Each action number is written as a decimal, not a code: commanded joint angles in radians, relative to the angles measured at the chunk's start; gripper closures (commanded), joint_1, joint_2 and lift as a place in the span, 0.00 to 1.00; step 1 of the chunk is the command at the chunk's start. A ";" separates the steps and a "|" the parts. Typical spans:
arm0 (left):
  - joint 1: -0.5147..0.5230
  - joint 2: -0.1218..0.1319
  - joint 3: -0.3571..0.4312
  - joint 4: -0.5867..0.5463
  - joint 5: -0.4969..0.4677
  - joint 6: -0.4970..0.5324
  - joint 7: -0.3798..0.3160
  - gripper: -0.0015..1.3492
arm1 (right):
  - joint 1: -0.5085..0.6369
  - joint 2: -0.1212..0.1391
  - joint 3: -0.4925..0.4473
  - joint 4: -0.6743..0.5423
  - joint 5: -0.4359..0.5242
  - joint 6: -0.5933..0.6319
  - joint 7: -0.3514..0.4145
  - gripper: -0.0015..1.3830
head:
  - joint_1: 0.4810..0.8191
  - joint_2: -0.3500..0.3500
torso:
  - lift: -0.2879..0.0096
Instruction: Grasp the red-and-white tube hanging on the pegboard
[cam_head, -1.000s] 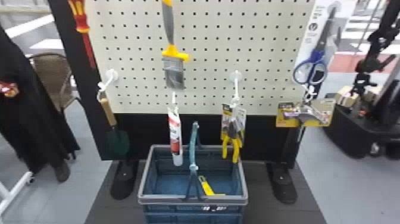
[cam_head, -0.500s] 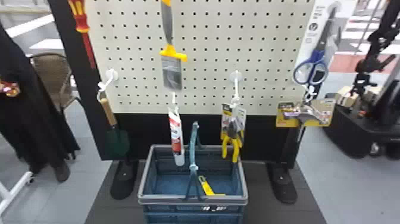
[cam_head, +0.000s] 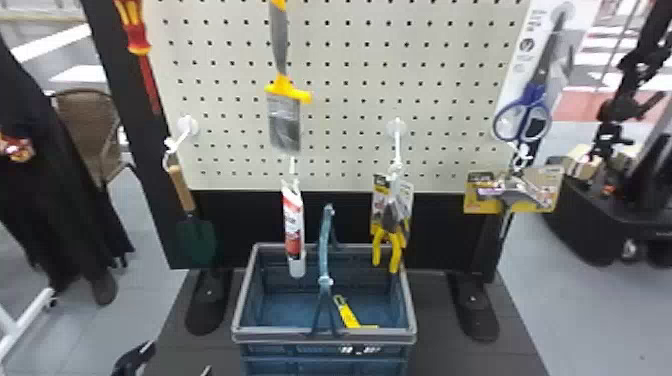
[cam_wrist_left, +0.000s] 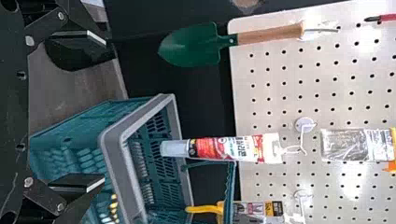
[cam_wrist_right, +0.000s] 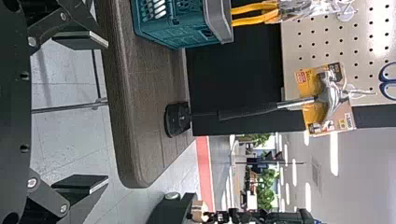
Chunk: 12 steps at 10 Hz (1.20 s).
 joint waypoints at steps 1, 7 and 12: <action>-0.084 0.015 -0.003 0.043 0.009 0.036 -0.030 0.20 | 0.000 0.001 0.000 -0.002 0.000 0.000 0.000 0.19 | 0.20 0.50 | 0.63; -0.404 0.121 -0.101 0.261 0.093 0.154 -0.101 0.20 | 0.009 0.018 0.000 0.000 0.003 0.000 0.002 0.19 | 0.20 0.50 | 0.63; -0.670 0.220 -0.267 0.416 0.199 0.234 -0.125 0.18 | 0.002 0.032 0.000 0.010 0.005 0.001 0.025 0.19 | 0.20 0.50 | 0.63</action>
